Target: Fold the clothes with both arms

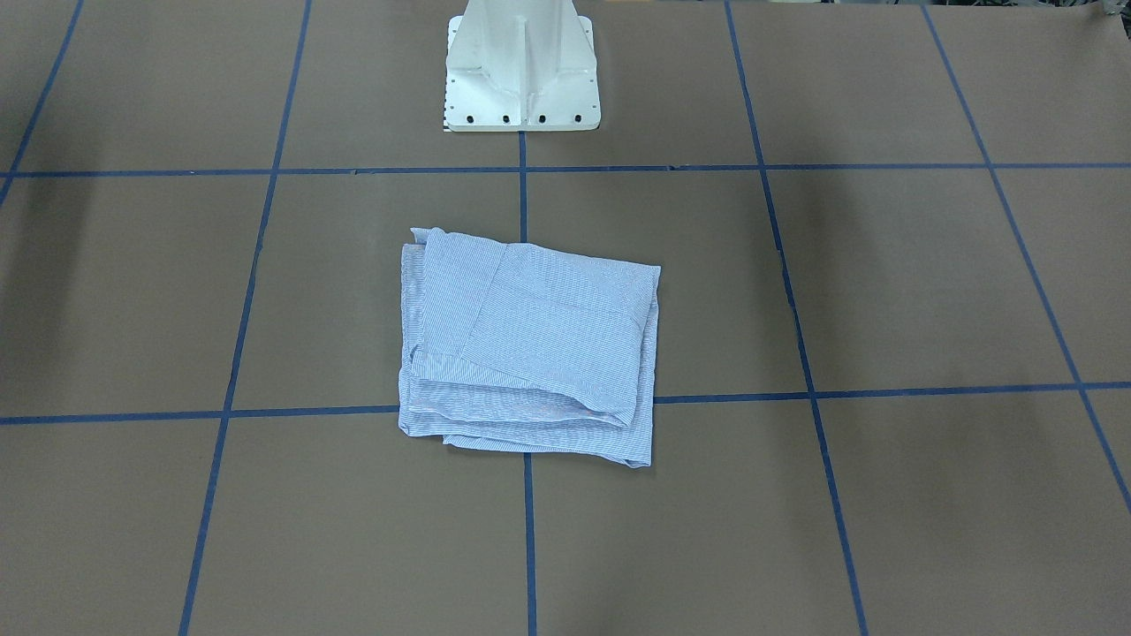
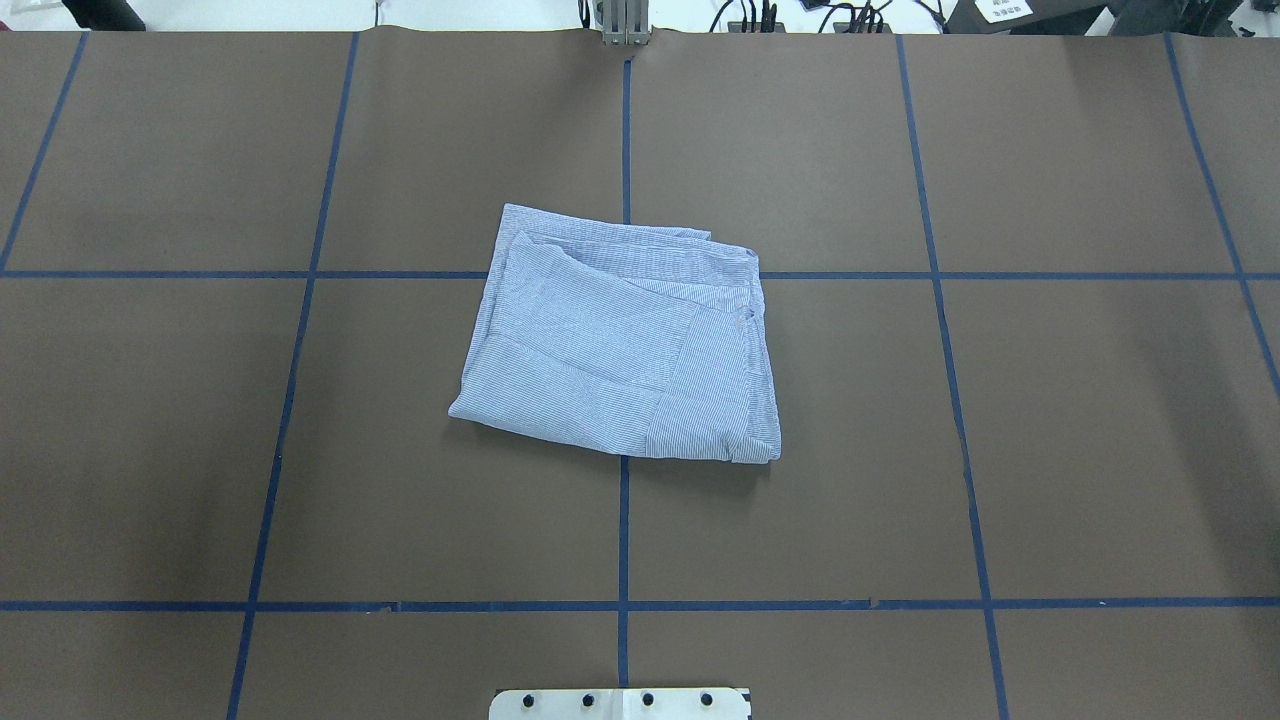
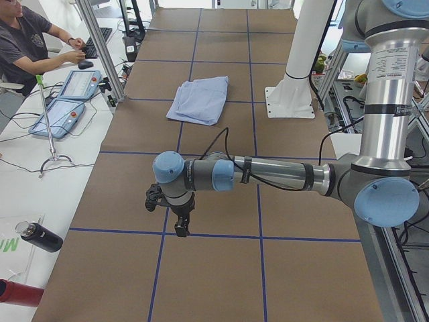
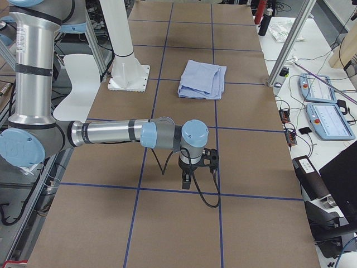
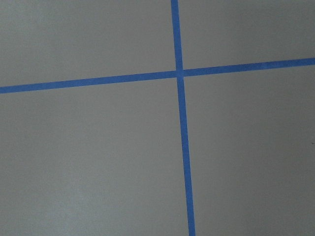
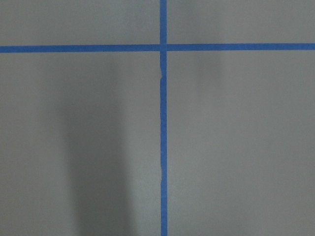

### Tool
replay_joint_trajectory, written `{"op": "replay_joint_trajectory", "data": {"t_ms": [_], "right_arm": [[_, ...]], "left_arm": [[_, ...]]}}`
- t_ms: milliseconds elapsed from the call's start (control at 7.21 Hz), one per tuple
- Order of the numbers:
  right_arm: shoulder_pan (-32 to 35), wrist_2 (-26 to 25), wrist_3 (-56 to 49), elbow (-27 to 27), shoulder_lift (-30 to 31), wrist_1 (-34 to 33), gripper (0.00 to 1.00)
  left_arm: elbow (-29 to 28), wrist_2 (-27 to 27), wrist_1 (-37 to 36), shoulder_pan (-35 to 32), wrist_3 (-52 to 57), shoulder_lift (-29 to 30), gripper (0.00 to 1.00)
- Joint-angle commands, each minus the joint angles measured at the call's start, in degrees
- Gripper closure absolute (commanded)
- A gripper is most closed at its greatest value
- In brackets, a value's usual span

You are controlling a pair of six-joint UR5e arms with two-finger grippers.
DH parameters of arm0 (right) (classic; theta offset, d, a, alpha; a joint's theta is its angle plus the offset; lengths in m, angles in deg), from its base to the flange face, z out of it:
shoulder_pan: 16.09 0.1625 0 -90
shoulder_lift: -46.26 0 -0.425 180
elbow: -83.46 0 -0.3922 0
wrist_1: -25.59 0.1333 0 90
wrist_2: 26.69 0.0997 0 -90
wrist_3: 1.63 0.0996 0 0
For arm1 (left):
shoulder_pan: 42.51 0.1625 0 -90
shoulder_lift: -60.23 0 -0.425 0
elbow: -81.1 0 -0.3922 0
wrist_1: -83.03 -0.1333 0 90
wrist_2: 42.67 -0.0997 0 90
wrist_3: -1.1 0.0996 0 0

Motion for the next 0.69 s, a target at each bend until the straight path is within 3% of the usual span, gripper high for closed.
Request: {"op": "replay_joint_trajectory", "data": {"t_ms": [0, 555], "right_arm": [[0.0, 0.0, 0.0, -0.1, 0.0, -0.1, 0.00], [0.0, 0.1, -0.1, 0.4, -0.1, 0.0, 0.00]], "left_arm": [[0.1, 0.0, 0.0, 0.0, 0.0, 0.0, 0.00], [0.3, 0.0, 0.0, 0.0, 0.1, 0.0, 0.00]]}}
